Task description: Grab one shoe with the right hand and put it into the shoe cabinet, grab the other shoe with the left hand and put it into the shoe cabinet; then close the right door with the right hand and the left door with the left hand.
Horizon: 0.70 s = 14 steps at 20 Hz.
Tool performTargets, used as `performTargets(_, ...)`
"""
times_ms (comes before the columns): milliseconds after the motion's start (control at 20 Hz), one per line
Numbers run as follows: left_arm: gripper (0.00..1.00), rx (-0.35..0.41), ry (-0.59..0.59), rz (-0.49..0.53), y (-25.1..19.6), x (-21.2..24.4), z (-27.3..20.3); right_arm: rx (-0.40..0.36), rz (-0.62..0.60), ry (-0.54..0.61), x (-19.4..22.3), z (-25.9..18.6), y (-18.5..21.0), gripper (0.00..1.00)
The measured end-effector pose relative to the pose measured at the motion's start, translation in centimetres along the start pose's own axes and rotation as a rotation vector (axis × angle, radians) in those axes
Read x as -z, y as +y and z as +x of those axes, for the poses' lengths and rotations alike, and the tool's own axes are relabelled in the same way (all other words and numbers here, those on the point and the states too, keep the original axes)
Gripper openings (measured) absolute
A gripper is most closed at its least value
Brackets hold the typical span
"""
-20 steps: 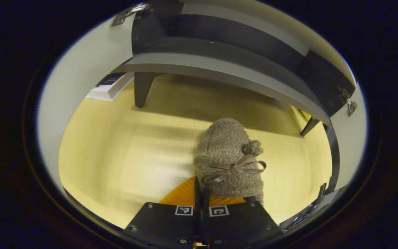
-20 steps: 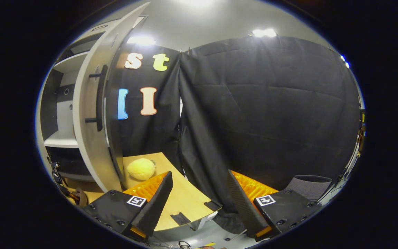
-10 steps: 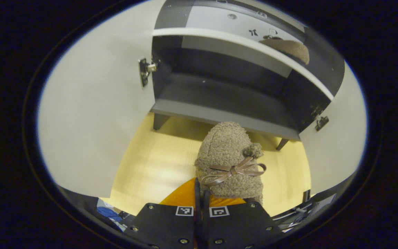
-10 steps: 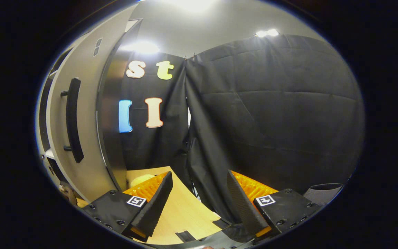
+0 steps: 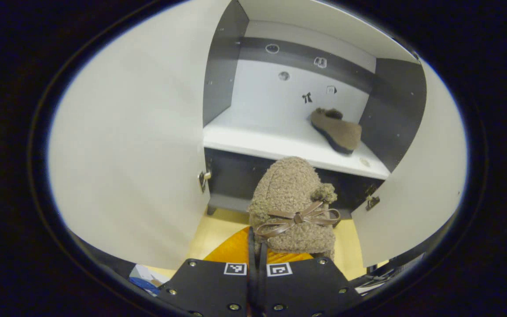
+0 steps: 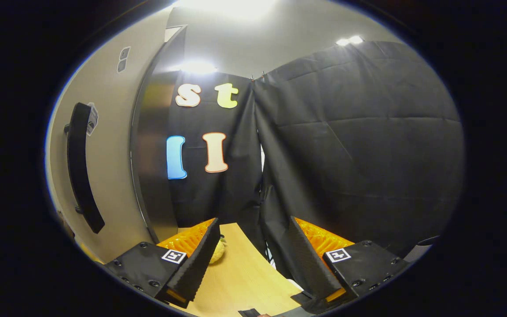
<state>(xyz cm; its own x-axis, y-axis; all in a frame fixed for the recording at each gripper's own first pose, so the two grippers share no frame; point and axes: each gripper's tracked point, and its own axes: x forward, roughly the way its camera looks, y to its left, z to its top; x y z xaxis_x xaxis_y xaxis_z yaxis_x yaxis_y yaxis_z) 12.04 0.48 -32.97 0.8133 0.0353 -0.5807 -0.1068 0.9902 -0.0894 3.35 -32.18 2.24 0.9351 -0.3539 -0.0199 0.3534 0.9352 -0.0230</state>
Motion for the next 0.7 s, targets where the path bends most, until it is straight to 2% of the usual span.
performTargets(100, 0.02, 0.022, -0.047, -0.006, -0.5, -1.9, 0.8, -0.001, 0.011, -0.007, -0.2, 0.4, 0.0, 0.99)
performTargets(150, 0.02, 0.034, -0.068, -0.009, -0.4, -2.5, 1.4, -0.001, 0.013, -0.009, -0.1, 0.5, 0.0, 0.95)
performTargets(200, 0.02, 0.041, -0.092, -0.010, -0.4, -3.8, 2.2, -0.001, 0.014, -0.011, -0.1, 0.4, -0.1, 1.00)
performTargets(400, 0.01, 0.035, -0.171, 0.039, -1.1, -10.2, 4.1, 0.012, 0.022, -0.016, 0.0, -0.2, -0.5, 1.00)
performTargets(650, 0.01, 0.039, -0.275, 0.094, -3.2, -17.4, 9.2, 0.069, 0.006, -0.028, 0.4, -2.2, -1.7, 0.99)
performTargets(700, 0.01, 0.043, -0.297, 0.097, -3.6, -18.8, 10.4, 0.083, 0.004, -0.038, 0.1, -2.5, -1.8, 0.94)
